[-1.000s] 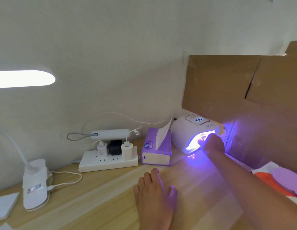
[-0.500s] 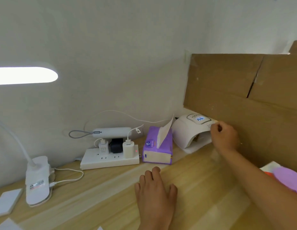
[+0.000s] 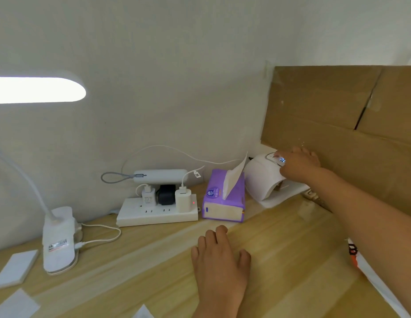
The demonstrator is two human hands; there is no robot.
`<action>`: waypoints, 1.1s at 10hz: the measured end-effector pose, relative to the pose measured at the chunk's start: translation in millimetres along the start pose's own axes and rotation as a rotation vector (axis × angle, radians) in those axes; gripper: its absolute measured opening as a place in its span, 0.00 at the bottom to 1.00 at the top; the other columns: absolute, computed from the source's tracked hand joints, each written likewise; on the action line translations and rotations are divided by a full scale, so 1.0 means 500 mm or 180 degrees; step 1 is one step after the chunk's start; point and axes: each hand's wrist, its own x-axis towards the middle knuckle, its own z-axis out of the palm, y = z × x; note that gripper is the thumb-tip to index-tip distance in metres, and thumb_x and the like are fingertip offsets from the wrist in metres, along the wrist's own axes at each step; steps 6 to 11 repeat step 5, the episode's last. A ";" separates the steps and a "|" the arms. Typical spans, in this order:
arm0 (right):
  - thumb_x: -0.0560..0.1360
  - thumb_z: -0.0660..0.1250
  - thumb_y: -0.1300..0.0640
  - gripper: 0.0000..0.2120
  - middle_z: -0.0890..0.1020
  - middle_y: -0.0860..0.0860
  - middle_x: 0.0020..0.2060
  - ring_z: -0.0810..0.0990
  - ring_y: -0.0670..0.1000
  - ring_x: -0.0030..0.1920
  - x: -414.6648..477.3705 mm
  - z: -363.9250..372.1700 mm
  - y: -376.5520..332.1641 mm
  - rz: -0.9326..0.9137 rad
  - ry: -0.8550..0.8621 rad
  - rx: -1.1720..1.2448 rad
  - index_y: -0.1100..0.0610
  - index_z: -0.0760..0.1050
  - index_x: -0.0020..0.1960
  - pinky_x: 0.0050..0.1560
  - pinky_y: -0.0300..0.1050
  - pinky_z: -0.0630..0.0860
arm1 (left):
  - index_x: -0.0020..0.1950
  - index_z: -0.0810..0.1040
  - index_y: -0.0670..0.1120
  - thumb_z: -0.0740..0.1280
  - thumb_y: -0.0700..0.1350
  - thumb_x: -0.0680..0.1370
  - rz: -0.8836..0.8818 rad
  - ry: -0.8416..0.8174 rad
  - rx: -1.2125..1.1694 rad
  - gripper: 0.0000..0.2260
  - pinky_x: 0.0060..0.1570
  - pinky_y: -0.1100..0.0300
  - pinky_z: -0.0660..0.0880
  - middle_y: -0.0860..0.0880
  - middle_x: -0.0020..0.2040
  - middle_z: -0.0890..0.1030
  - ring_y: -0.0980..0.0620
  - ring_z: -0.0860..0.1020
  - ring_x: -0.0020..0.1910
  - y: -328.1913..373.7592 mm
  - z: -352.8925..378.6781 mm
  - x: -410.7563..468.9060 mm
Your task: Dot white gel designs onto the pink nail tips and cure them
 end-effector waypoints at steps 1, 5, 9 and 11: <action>0.75 0.61 0.58 0.27 0.65 0.58 0.72 0.60 0.58 0.74 0.007 -0.004 -0.004 0.0101 0.0029 0.0146 0.42 0.67 0.72 0.72 0.50 0.55 | 0.70 0.64 0.56 0.59 0.62 0.75 -0.0031 -0.0055 0.0111 0.25 0.58 0.57 0.62 0.56 0.61 0.71 0.52 0.69 0.63 0.000 0.007 0.003; 0.76 0.61 0.58 0.40 0.58 0.49 0.78 0.55 0.55 0.78 -0.063 -0.019 0.000 -0.0154 0.0088 -0.0036 0.42 0.44 0.80 0.74 0.53 0.55 | 0.61 0.76 0.52 0.69 0.58 0.72 -0.0100 -0.0067 -0.0163 0.20 0.54 0.54 0.68 0.53 0.53 0.78 0.48 0.76 0.55 0.009 -0.003 -0.005; 0.76 0.61 0.58 0.40 0.58 0.49 0.78 0.55 0.55 0.78 -0.063 -0.019 0.000 -0.0154 0.0088 -0.0036 0.42 0.44 0.80 0.74 0.53 0.55 | 0.61 0.76 0.52 0.69 0.58 0.72 -0.0100 -0.0067 -0.0163 0.20 0.54 0.54 0.68 0.53 0.53 0.78 0.48 0.76 0.55 0.009 -0.003 -0.005; 0.76 0.61 0.58 0.40 0.58 0.49 0.78 0.55 0.55 0.78 -0.063 -0.019 0.000 -0.0154 0.0088 -0.0036 0.42 0.44 0.80 0.74 0.53 0.55 | 0.61 0.76 0.52 0.69 0.58 0.72 -0.0100 -0.0067 -0.0163 0.20 0.54 0.54 0.68 0.53 0.53 0.78 0.48 0.76 0.55 0.009 -0.003 -0.005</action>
